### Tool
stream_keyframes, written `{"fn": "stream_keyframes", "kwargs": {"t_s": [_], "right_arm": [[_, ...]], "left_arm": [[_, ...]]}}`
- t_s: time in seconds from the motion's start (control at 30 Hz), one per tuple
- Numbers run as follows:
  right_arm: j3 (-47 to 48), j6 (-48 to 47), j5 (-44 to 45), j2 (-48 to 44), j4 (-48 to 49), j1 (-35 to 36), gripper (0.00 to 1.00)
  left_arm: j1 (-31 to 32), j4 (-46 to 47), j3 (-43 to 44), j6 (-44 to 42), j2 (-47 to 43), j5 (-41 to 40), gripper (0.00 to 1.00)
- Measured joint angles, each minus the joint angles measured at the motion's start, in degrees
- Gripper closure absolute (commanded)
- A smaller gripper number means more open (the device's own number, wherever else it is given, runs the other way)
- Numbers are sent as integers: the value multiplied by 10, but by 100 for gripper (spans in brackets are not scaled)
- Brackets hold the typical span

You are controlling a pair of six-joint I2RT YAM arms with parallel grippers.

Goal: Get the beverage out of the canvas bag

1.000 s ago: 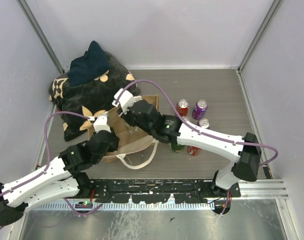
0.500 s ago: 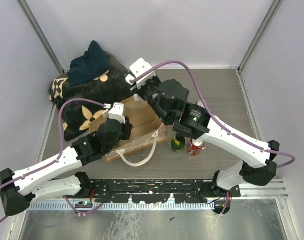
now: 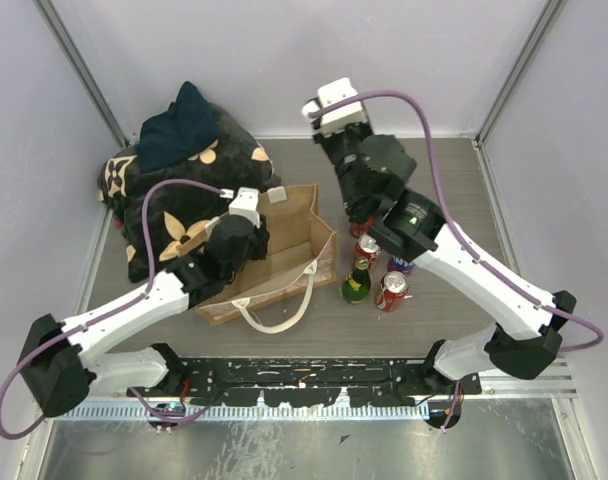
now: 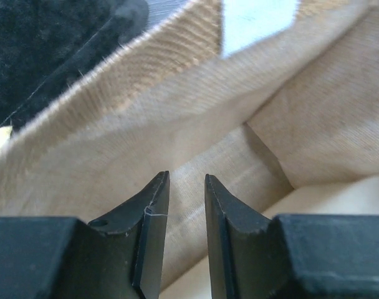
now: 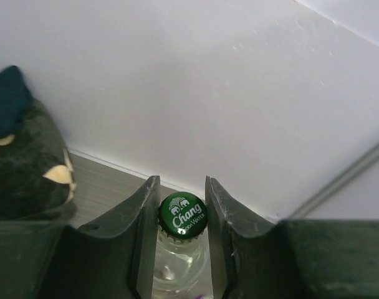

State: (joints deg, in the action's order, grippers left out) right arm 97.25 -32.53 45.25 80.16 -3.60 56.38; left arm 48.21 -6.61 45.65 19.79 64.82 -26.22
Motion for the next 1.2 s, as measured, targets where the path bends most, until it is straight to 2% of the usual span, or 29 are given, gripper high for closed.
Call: {"fn": "stream_keyframes", "kwargs": {"t_s": [0.2, 0.43, 0.73, 1.0, 1.17, 1.2], "right_arm": [[-64, 64, 3, -48, -26, -87, 100], [-127, 142, -40, -57, -47, -124, 100], [-189, 216, -120, -32, -56, -153, 100], [-228, 255, -170, 12, -45, -156, 100], [-266, 275, -198, 26, -38, -156, 100], [-274, 280, -203, 26, -35, -156, 100]], "left_arm": [[-64, 32, 27, -9, 91, 40, 69], [-123, 45, 43, -9, 160, 64, 70], [-246, 45, 41, 12, 119, 55, 67], [-259, 44, 38, 23, 90, 68, 64], [-259, 37, 38, 32, 90, 97, 59], [-259, 37, 38, 33, 90, 101, 53]]}}
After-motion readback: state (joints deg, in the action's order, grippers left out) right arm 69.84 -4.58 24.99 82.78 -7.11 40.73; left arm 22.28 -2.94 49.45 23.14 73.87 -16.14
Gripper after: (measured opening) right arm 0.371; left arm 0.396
